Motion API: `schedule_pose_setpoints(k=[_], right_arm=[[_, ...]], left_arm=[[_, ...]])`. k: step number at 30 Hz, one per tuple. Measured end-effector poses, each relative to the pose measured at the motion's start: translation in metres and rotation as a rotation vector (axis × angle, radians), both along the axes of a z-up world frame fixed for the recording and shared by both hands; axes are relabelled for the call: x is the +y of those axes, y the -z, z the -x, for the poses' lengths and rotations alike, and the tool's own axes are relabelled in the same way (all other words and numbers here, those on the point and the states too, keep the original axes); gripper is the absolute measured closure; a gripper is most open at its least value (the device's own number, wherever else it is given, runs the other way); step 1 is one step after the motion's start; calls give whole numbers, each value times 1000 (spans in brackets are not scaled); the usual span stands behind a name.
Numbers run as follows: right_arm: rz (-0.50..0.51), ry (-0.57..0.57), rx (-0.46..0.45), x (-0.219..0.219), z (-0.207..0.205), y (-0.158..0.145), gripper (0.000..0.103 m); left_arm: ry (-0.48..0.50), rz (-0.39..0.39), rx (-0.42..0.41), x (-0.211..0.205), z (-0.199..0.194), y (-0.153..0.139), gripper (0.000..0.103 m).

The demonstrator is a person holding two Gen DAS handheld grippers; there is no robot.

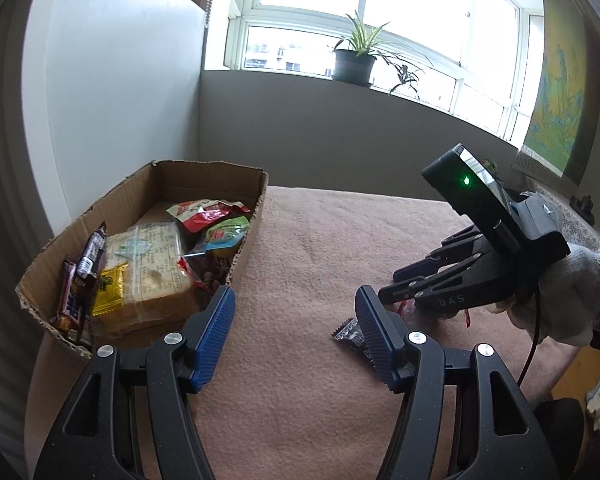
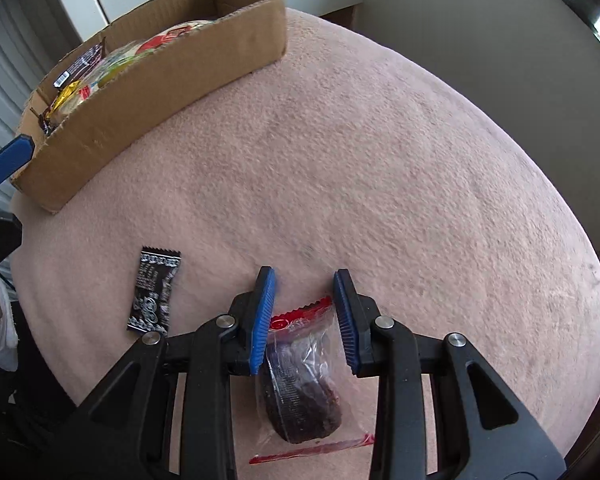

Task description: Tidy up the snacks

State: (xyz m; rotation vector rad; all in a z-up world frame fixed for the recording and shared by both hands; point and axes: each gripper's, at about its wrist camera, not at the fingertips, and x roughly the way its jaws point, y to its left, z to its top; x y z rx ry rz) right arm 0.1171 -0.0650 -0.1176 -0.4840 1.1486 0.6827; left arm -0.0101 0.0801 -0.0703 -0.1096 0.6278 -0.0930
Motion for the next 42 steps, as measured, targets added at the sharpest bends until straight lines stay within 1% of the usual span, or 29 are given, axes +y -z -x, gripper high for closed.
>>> schedule_pose_setpoints(k=[5, 7, 8, 9, 10, 12, 13, 15, 17, 20, 23, 28, 30, 33, 36, 37, 39, 42], right_arm=[[-59, 143, 14, -33, -10, -2, 72], [-101, 187, 3, -49, -11, -9, 71], [-138, 213, 7, -60, -12, -14, 69], [-186, 237, 29, -69, -11, -17, 65], [-236, 258, 54, -78, -6, -20, 62], [-304, 298, 61, -92, 4, -26, 49], [-310, 309, 39, -100, 7, -29, 46], [-310, 343, -22, -105, 16, -37, 33], [-344, 384, -58, -117, 29, -43, 29], [-416, 430, -17, -122, 36, -31, 28], [-473, 455, 20, -123, 39, -17, 28], [-490, 468, 36, -127, 33, -14, 28], [-493, 460, 42, -127, 32, -14, 28], [-468, 443, 14, -121, 36, -15, 28], [-463, 434, 5, -117, 38, -13, 29], [-470, 435, 7, -117, 38, -12, 29], [-483, 441, 3, -117, 38, -10, 29], [-476, 440, -21, -116, 39, -11, 29]], left_arm=[[73, -24, 73, -26, -5, 16, 41], [95, -11, 93, -32, -6, 19, 41], [102, 0, 103, -33, -6, 21, 41], [102, 7, 112, -33, -6, 22, 41], [100, 9, 118, -32, -7, 23, 41], [105, 18, 130, -34, -8, 25, 41], [111, 26, 138, -35, -10, 26, 41], [119, 41, 159, -36, -15, 28, 41], [121, 43, 176, -38, -18, 31, 41], [127, 49, 194, -42, -23, 35, 41], [129, 75, 220, -41, -29, 39, 41], [158, 133, 268, -41, -42, 42, 41], [163, 144, 281, -43, -46, 43, 42], [165, 132, 288, -48, -51, 45, 45], [165, 108, 285, -52, -52, 45, 45], [162, 96, 283, -53, -53, 45, 47], [155, 67, 278, -55, -53, 45, 52], [153, 21, 268, -57, -50, 47, 57]])
